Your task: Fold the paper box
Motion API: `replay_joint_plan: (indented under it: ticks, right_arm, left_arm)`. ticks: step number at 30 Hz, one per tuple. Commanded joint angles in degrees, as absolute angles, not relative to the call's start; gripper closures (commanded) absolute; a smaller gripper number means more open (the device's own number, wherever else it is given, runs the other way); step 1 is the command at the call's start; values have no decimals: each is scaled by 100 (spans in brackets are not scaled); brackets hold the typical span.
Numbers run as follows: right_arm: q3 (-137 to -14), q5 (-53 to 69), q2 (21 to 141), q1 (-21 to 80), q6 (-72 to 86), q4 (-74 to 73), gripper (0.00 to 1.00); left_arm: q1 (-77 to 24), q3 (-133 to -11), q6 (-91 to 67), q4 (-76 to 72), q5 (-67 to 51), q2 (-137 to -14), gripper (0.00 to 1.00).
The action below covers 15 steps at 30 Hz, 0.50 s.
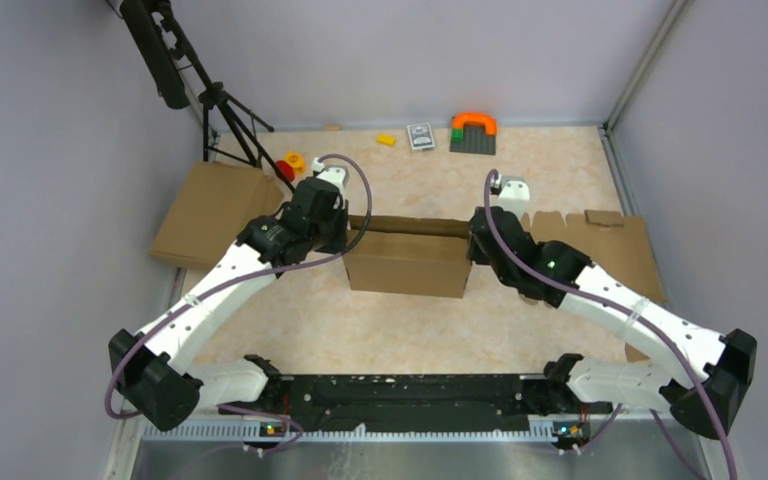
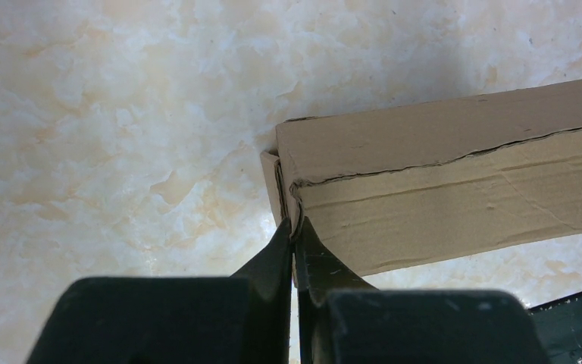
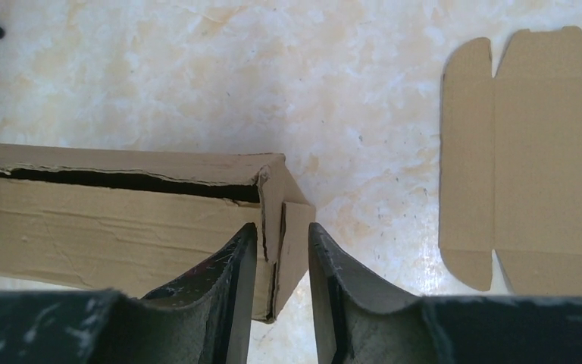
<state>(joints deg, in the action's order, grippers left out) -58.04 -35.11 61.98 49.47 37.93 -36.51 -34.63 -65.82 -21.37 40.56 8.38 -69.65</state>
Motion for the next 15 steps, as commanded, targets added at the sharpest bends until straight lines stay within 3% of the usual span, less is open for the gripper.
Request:
replay_joint_plan:
  ticks: [1, 8, 10, 12, 15]
  right_arm:
    - [-6262, -3571, 6277, 4974, 3631, -3783, 69]
    - [-6462, -3498, 6491, 4835, 3540, -3794, 76]
    - [-6435, -3502, 6519, 4836, 3560, -3778, 83]
    - [-6402, -3491, 6508, 4834, 3575, -3762, 98]
    - [-6336, -3448, 6447, 4839, 3640, -3819, 100]
  left_arm:
    - [-3489, -6571, -2197, 4175, 774, -7021, 100]
    - [-3498, -6568, -2197, 4192, 791, -6992, 100]
    - [-3498, -6566, -2197, 4192, 797, -6995, 100]
    - [-3503, -6560, -2197, 4199, 796, -6988, 100]
    - [-3499, -6565, -2197, 4210, 800, -6986, 100]
